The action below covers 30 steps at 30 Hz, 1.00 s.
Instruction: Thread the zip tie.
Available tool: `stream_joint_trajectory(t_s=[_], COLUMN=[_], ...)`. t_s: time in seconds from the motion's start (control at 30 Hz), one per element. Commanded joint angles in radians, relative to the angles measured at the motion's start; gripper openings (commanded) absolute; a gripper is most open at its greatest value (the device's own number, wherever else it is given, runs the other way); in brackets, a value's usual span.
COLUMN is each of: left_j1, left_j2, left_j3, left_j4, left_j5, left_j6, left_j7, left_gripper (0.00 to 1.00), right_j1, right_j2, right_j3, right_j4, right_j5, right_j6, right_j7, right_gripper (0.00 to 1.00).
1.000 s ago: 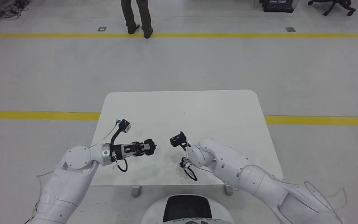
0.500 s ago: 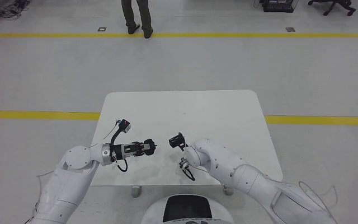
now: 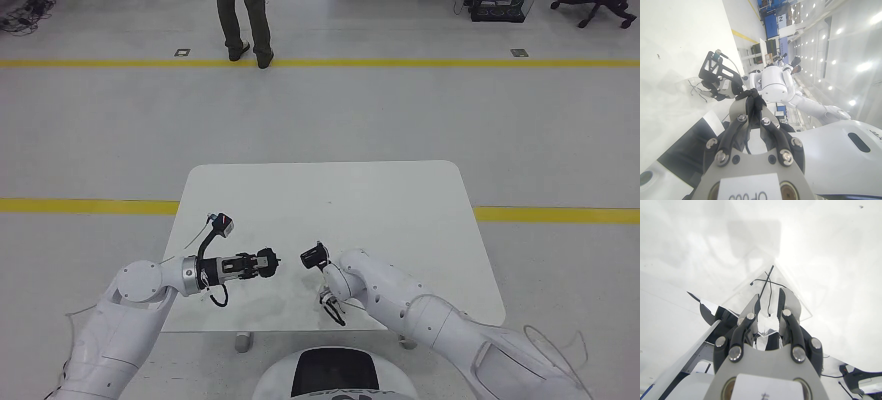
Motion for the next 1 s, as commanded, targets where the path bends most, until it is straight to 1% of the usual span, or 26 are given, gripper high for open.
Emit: stream_joint_trajectory(t_s=[0.0, 0.23, 0.3, 0.47, 0.73, 0.97], left_j1=[0.0, 0.0, 0.0, 0.0, 0.0, 0.0], left_j2=[0.0, 0.0, 0.0, 0.0, 0.0, 0.0], left_j3=[0.0, 0.0, 0.0, 0.0, 0.0, 0.0], left_j4=[0.0, 0.0, 0.0, 0.0, 0.0, 0.0], left_j5=[0.0, 0.0, 0.0, 0.0, 0.0, 0.0], left_j6=[0.0, 0.0, 0.0, 0.0, 0.0, 0.0], left_j7=[0.0, 0.0, 0.0, 0.0, 0.0, 0.0], left_gripper=[0.0, 0.0, 0.0, 0.0, 0.0, 0.0], right_j1=[-0.001, -0.005, -0.005, -0.005, -0.01, -0.008], right_j2=[-0.007, -0.029, -0.035, -0.046, -0.06, -0.069], right_j3=[0.004, 0.015, 0.017, 0.021, 0.031, 0.036], right_j4=[0.009, 0.04, 0.05, 0.07, 0.089, 0.11], right_j5=[-0.007, -0.022, -0.025, -0.038, -0.054, -0.06], right_j6=[0.0, 0.0, 0.0, 0.0, 0.0, -0.002], right_j7=[0.005, 0.013, 0.016, 0.021, 0.027, 0.034], right_gripper=[0.18, 0.07, 0.07, 0.11, 0.1, 0.07])
